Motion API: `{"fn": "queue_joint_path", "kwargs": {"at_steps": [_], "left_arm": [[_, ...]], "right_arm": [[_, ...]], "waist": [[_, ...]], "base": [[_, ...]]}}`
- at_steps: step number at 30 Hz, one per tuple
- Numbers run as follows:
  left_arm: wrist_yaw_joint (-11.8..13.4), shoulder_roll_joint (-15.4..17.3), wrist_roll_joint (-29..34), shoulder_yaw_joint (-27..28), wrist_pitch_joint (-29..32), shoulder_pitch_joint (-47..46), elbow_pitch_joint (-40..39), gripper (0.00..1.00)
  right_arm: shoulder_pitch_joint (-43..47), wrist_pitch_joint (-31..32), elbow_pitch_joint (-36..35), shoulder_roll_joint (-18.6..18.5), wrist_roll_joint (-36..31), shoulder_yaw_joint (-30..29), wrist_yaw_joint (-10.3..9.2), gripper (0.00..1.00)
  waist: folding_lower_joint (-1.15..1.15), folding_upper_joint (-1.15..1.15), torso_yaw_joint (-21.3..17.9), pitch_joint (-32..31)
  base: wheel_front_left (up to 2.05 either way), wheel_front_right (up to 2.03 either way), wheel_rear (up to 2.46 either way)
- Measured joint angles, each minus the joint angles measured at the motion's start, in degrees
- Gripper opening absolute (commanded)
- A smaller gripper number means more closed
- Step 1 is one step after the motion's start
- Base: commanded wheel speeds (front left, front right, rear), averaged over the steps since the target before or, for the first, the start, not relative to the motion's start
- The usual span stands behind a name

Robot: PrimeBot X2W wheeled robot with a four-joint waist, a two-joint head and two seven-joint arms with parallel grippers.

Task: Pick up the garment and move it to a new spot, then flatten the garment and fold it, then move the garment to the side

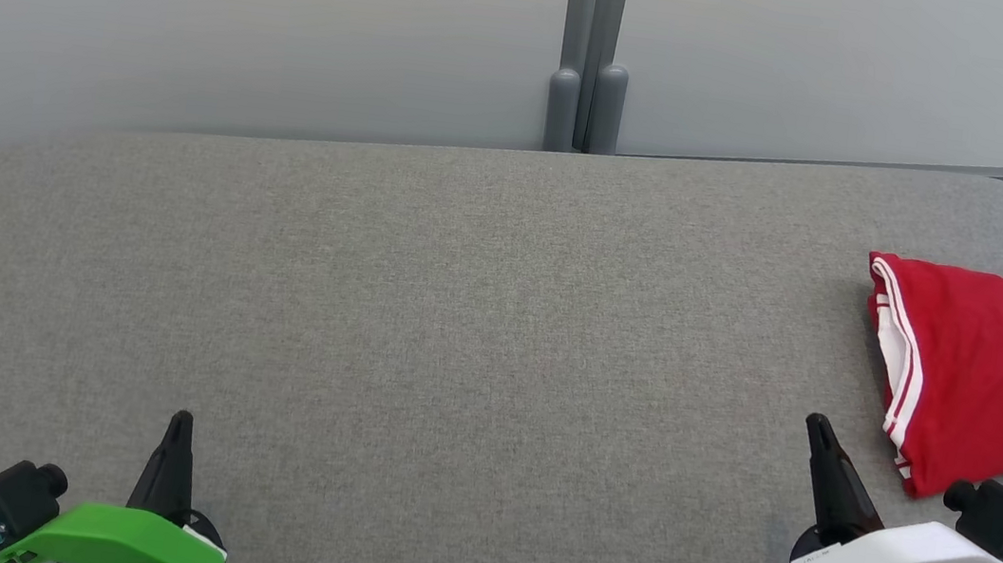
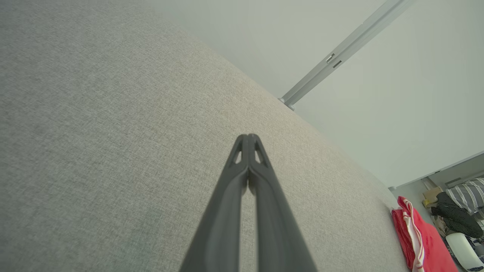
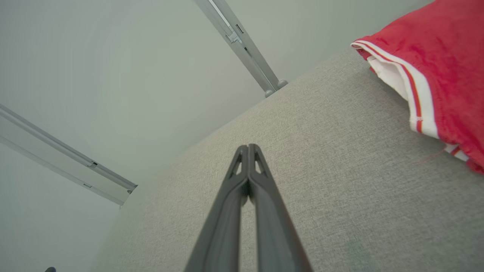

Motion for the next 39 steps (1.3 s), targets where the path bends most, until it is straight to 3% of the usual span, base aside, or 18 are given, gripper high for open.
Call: {"fn": "queue_joint_path", "kwargs": {"at_steps": [39], "left_arm": [[-7.4, -5.1, -19.5, 9.1, 5.9, -2.8, 2.2, 0.00]], "right_arm": [[-2.3, 4.6, 3.1, -0.7, 28.7, -3.9, -0.01, 0.00]], "waist": [[0.00, 0.00, 0.3, 0.4]], "base": [[0.00, 0.00, 0.00]]}}
